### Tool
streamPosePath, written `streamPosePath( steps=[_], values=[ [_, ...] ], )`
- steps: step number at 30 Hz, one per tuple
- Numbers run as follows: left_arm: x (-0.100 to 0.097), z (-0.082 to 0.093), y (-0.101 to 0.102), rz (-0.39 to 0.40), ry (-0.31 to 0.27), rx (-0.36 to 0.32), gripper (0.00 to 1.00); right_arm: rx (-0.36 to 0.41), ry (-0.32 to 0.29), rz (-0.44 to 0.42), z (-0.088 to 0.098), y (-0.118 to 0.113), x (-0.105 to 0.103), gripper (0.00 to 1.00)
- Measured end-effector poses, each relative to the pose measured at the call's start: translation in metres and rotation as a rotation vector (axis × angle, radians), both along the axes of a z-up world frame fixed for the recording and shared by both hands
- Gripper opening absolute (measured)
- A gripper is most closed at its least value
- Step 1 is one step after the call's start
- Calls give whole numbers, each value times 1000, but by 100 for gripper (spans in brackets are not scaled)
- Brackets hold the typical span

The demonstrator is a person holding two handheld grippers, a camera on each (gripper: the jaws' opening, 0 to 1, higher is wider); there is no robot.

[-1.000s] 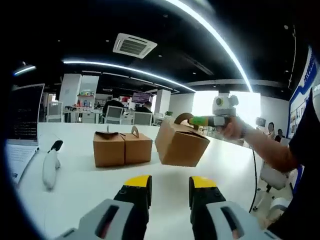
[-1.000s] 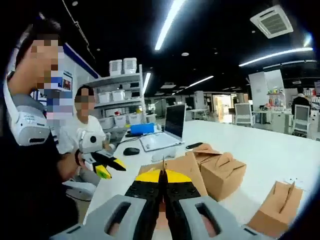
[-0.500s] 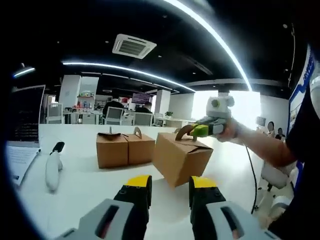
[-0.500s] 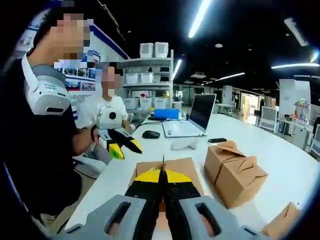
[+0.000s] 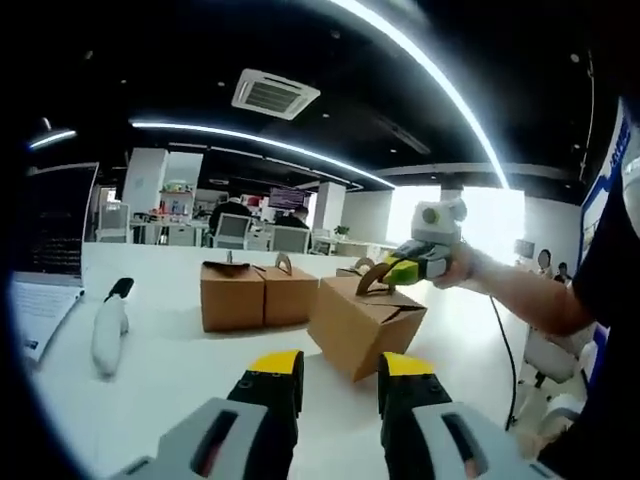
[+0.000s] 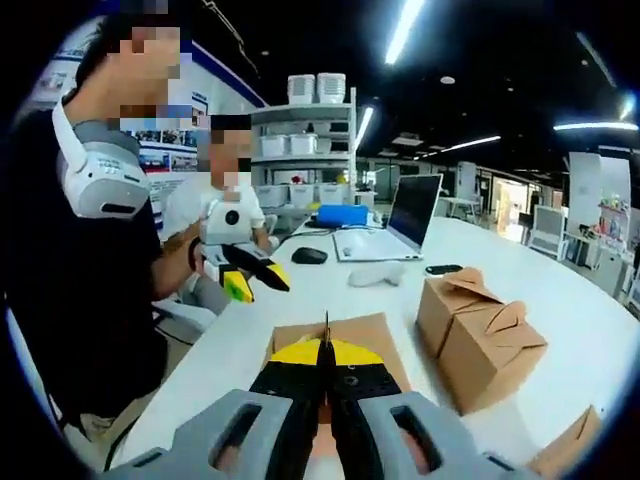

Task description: Pick up one paper box from the group, open the paper box, and remove the item inside

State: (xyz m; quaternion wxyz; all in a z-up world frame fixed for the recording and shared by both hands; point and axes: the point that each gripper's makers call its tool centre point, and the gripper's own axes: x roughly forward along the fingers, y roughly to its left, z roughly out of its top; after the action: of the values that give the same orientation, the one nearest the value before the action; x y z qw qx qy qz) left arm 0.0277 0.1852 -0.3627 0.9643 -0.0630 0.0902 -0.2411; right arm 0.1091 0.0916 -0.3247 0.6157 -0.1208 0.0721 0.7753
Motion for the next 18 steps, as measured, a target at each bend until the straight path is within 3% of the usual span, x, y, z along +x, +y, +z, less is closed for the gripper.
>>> streamPosePath(
  steps=[4, 18],
  values=[
    [2, -7, 0, 0, 21, -12, 32, -22, 7, 9, -11, 0, 3, 3],
    [4, -6, -3, -10, 21, -13, 32, 5, 38, 45, -18, 1, 5, 3]
  ],
)
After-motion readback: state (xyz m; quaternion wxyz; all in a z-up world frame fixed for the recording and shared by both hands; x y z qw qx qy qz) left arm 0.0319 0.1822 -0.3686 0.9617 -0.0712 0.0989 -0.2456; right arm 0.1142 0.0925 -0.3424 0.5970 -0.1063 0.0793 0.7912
